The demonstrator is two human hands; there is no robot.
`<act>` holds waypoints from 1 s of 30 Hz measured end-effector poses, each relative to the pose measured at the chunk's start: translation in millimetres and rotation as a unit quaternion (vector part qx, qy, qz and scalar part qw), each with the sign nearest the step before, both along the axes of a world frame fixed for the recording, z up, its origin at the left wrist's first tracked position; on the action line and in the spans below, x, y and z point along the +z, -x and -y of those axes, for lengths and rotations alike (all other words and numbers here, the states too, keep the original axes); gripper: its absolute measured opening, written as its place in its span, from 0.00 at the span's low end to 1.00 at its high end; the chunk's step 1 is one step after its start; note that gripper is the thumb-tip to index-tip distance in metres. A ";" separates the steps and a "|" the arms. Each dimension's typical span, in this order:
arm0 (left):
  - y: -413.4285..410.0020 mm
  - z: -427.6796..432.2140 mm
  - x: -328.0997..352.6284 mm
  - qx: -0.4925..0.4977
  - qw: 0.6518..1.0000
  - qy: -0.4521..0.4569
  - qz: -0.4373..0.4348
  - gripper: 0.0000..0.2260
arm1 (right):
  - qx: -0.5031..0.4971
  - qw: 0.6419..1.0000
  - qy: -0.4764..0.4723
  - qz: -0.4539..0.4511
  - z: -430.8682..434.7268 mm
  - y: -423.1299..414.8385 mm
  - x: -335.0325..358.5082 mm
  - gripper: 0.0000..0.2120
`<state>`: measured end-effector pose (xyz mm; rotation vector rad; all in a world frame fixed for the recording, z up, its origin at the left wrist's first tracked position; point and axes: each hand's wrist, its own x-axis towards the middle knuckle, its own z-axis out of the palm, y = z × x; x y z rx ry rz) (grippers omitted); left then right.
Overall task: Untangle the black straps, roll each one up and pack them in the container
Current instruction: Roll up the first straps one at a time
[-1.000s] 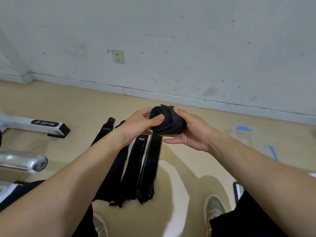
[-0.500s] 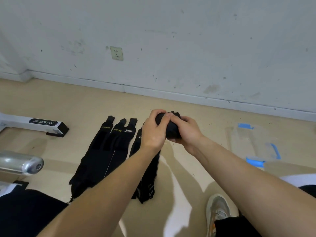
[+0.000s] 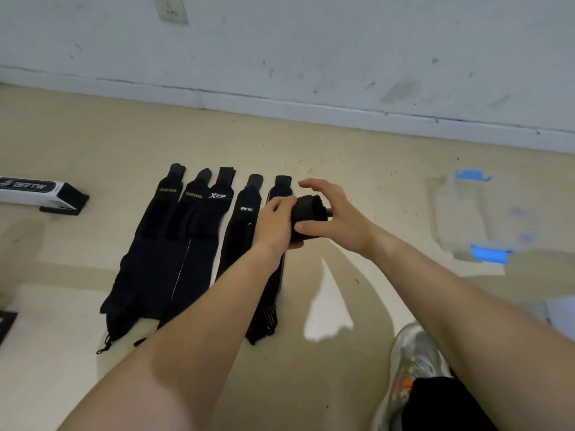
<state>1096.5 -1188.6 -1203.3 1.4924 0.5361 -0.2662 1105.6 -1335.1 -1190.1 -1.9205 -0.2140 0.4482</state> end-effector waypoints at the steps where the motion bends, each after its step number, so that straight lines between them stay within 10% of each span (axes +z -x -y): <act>1: -6.4 -0.5 -9.1 0.000 1.000 0.010 -0.022 0.08 | 0.022 0.999 0.020 0.027 1.9 -3.9 -11.0 0.36; 14: -65.9 19.0 -135.3 -0.035 0.957 0.149 -0.247 0.29 | 0.040 0.989 0.137 0.029 42.1 -60.3 -124.7 0.17; 19: -88.0 55.7 -163.3 -0.065 0.990 -0.068 -0.108 0.13 | -0.063 0.960 0.273 -0.003 62.3 -89.5 -170.8 0.27; 30: -112.8 96.2 -196.4 -0.122 0.989 -0.005 -0.083 0.16 | -0.177 0.913 0.363 -0.052 75.2 -117.8 -208.0 0.32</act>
